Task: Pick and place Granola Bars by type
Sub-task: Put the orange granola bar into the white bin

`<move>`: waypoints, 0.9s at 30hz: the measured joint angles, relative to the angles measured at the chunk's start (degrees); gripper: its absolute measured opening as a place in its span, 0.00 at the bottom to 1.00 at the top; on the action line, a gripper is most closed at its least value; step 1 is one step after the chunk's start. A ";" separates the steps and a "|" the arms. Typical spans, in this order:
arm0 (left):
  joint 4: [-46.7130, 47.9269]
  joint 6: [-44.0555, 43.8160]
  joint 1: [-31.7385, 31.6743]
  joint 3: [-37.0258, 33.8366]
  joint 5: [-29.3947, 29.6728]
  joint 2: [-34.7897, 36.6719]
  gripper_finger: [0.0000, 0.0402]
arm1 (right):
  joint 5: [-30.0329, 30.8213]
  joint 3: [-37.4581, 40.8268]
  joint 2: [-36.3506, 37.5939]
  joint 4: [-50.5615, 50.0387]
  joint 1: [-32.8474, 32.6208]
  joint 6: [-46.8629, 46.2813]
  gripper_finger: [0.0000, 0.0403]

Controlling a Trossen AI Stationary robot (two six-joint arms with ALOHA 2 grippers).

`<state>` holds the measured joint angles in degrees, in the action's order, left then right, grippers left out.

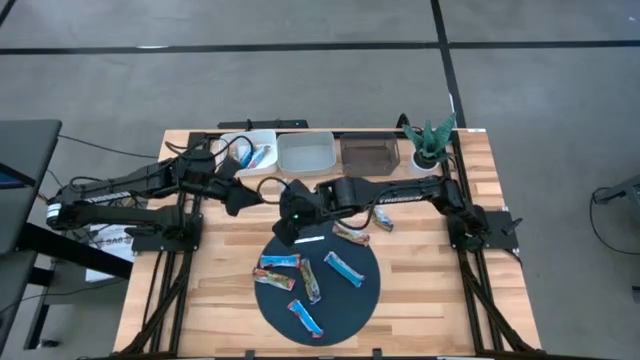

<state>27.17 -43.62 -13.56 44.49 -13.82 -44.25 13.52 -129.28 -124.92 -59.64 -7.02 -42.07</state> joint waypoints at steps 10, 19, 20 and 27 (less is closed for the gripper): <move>-5.03 -2.77 -2.07 0.02 4.04 -0.49 0.61 | -0.07 -3.01 0.00 0.07 0.45 2.09 0.00; -15.25 -2.95 -2.07 0.07 -1.31 -7.62 0.65 | -0.59 -3.36 0.00 1.77 0.68 3.57 0.00; -17.30 -2.95 -2.07 0.07 -1.81 -7.96 0.65 | -0.57 -3.36 0.00 1.79 0.78 3.57 0.00; -20.81 -3.60 -2.08 0.07 -3.29 -8.39 0.62 | -0.31 -3.36 0.00 1.56 0.85 3.57 0.00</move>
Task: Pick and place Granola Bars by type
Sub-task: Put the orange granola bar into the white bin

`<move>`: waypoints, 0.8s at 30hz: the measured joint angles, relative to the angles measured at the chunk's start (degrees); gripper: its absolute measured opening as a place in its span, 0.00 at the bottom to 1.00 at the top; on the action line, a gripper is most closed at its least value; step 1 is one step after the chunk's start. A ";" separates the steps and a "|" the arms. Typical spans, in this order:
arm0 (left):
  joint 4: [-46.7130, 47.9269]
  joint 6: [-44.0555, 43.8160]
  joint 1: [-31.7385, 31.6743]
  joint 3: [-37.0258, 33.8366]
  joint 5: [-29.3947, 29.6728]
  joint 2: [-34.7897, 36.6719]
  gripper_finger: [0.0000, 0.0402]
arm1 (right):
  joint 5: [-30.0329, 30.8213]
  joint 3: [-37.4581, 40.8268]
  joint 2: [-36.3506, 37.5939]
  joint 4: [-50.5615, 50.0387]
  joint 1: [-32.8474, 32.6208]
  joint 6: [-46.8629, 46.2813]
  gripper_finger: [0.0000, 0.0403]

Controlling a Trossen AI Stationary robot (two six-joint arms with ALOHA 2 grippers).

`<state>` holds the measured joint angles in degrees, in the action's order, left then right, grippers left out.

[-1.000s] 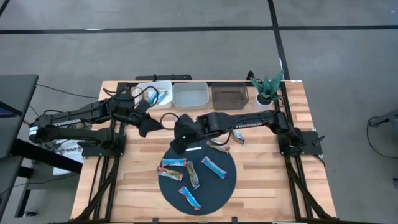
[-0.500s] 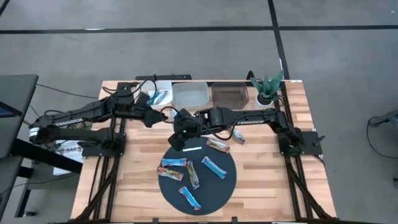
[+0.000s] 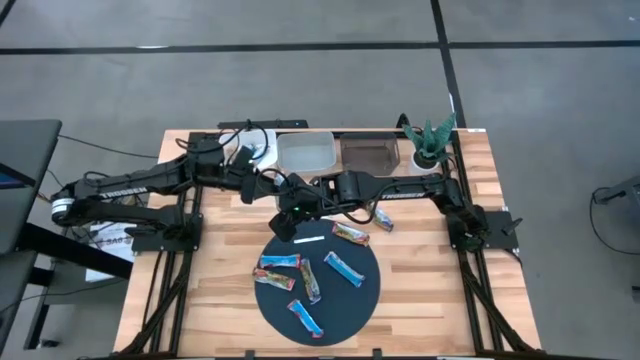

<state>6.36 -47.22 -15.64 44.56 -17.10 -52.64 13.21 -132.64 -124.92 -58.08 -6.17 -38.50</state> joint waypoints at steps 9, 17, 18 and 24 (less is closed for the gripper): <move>3.60 0.63 0.00 0.00 -0.50 0.00 0.40 | 0.09 0.00 0.00 0.02 0.26 0.09 0.00; 3.36 1.53 0.00 -0.02 -0.25 0.00 0.19 | 0.21 0.02 0.00 0.25 0.21 0.13 0.00; 3.34 1.66 0.00 -0.02 -0.26 0.00 0.17 | 0.22 0.02 0.00 0.30 0.21 0.13 0.00; 3.27 1.71 0.00 -0.02 -0.26 0.00 0.09 | 0.22 0.02 0.00 0.45 0.21 0.09 0.00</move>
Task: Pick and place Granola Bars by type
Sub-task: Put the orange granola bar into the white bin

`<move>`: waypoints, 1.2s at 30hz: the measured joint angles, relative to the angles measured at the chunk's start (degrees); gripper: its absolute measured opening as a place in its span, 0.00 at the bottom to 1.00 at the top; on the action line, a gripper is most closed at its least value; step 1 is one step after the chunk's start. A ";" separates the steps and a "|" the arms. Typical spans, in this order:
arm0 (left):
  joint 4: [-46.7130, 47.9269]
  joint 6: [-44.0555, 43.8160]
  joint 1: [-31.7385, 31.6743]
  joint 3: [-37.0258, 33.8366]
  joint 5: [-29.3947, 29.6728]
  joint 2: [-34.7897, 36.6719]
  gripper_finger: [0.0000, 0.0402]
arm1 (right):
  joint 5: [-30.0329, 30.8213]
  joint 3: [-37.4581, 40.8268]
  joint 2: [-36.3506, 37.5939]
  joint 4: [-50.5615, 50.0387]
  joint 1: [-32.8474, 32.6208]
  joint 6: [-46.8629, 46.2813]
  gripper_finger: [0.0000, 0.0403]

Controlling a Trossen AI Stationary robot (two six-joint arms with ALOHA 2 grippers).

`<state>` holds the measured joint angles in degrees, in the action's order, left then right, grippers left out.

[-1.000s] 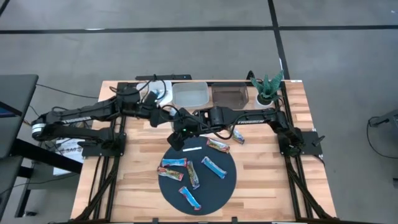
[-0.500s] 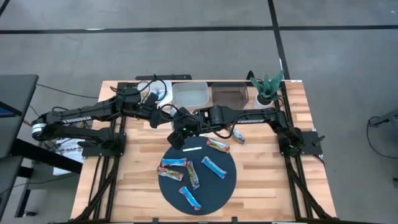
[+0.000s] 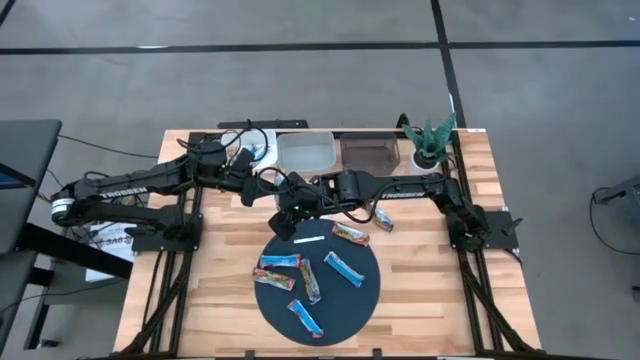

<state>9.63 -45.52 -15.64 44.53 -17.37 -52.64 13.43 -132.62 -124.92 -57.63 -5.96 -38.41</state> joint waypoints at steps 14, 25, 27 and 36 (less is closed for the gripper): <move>-0.12 0.80 0.02 -0.02 -0.26 0.04 0.08 | -2.96 0.07 0.23 0.60 0.84 1.33 0.25; 5.37 3.19 -1.18 -0.02 2.93 0.04 0.08 | -2.99 0.00 5.18 -11.26 1.75 1.36 0.59; 7.65 4.24 -2.85 -0.02 3.79 0.04 0.08 | -2.92 0.03 5.76 -16.45 1.20 1.36 0.59; 17.87 10.26 -19.93 -0.04 7.54 0.04 0.08 | -2.38 0.11 6.10 -29.58 -3.29 -0.09 0.55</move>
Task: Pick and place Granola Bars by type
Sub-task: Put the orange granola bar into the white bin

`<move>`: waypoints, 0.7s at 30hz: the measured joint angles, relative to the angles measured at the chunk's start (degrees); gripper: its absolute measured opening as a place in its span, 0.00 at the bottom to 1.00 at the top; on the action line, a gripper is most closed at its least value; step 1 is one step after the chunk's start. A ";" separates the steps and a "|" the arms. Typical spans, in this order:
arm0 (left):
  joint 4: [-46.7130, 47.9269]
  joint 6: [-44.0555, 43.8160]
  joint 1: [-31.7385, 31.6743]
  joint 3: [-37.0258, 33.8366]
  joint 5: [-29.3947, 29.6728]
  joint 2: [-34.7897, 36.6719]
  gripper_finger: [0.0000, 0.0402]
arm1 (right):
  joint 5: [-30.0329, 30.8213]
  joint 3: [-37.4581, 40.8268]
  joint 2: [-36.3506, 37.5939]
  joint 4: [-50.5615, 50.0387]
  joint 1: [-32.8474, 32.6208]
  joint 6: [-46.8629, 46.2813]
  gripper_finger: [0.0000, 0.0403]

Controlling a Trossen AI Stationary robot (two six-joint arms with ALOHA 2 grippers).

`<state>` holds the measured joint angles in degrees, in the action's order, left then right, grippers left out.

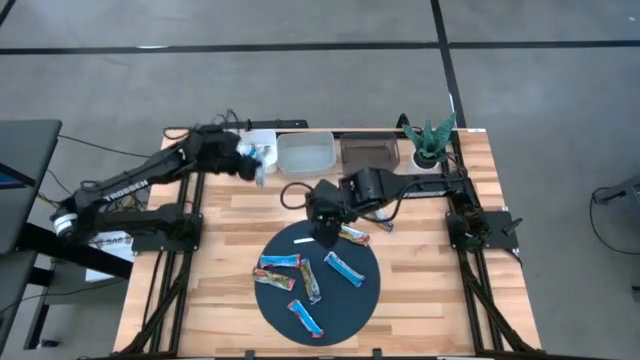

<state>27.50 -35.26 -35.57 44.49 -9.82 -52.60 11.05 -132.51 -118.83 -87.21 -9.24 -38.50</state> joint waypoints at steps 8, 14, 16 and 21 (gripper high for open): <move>-0.11 4.36 -17.42 0.00 2.25 -0.98 0.08 | 2.31 0.00 0.00 -0.96 -1.65 -1.07 0.51; -1.77 6.20 -21.70 0.00 -1.87 -5.29 0.09 | 2.42 0.00 0.00 -1.08 -1.53 -0.67 0.49; -2.87 6.85 -21.82 0.00 -1.00 -6.46 0.11 | 2.40 0.00 -0.02 -1.06 -1.49 -0.66 0.49; -4.34 11.76 -22.54 -0.01 -1.42 -7.73 0.21 | 2.40 -0.02 -0.03 -1.06 -1.50 -0.66 0.49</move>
<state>23.16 -23.49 -58.11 44.48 -11.24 -60.33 13.45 -132.53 -118.85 -88.27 -10.74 -39.16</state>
